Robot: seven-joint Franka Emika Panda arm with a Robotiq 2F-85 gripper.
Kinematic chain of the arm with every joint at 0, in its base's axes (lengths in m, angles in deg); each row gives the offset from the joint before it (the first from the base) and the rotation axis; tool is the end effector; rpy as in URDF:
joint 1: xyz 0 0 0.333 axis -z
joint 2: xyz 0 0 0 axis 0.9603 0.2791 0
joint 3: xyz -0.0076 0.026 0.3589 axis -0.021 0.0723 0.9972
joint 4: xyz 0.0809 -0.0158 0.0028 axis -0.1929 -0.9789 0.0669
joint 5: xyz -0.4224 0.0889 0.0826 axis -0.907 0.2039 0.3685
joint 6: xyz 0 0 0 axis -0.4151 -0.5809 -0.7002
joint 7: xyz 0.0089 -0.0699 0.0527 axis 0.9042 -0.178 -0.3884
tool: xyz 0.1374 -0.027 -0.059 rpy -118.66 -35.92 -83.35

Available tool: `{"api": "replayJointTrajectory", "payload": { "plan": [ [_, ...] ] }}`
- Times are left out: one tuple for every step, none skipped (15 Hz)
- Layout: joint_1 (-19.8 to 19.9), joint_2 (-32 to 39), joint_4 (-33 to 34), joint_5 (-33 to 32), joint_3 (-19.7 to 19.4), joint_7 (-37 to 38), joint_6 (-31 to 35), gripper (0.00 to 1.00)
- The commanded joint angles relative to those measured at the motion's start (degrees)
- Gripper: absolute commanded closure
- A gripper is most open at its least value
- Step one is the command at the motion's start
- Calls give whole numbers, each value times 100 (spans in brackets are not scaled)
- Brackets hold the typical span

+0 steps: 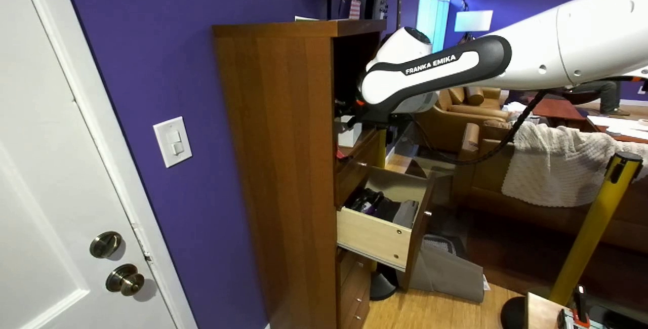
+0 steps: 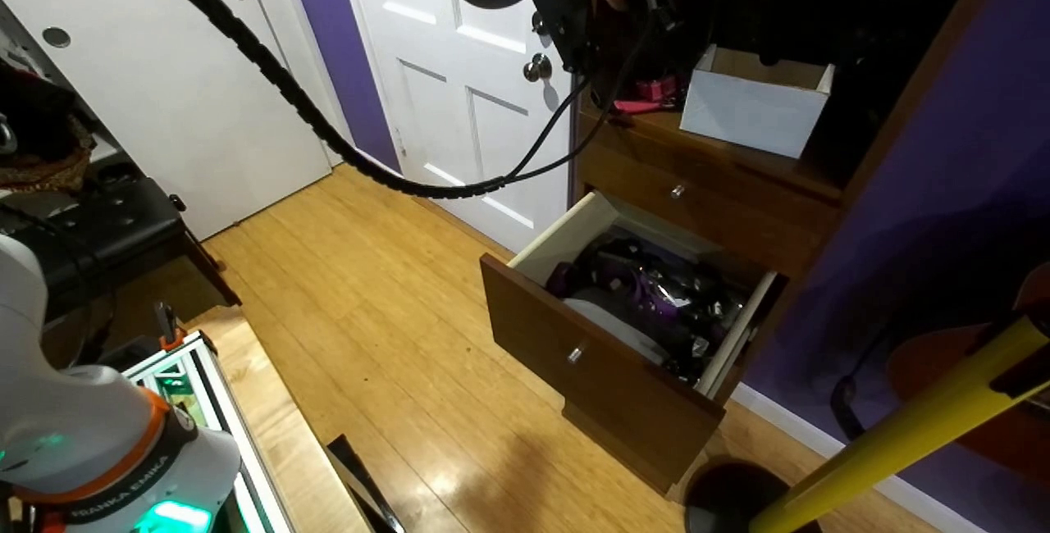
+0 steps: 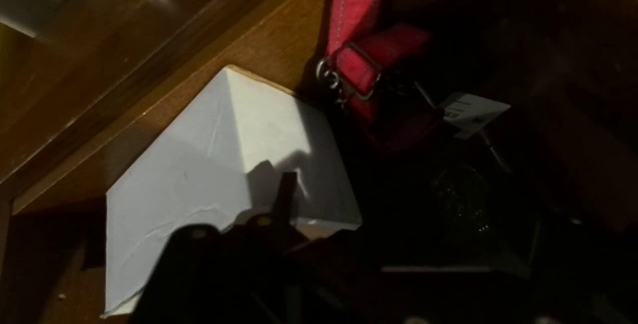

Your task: Pick up the pink straps with chains from the drawer and put them on the shelf

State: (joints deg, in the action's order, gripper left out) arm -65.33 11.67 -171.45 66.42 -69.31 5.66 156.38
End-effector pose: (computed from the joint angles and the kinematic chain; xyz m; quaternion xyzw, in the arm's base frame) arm 0.7003 -0.1880 0.5370 -0.8964 0.2508 -0.3619 0.0519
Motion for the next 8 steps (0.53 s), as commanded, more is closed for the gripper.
{"api": "replayJointTrajectory", "payload": {
  "plan": [
    [-11,-126,254,-573,-132,116,-842,0],
    [4,-166,361,-619,-134,51,-1128,0],
    [14,-223,444,-659,-138,-20,-1406,0],
    [20,-281,521,-690,-144,-64,-1682,0],
    [23,-346,584,-749,-157,-88,-1942,0],
    [23,-407,640,-858,-178,-69,-2187,0],
    [26,-467,703,-980,-199,-49,-2421,0],
    [32,-551,723,-1160,-226,-26,-2660,0]
  ]
}}
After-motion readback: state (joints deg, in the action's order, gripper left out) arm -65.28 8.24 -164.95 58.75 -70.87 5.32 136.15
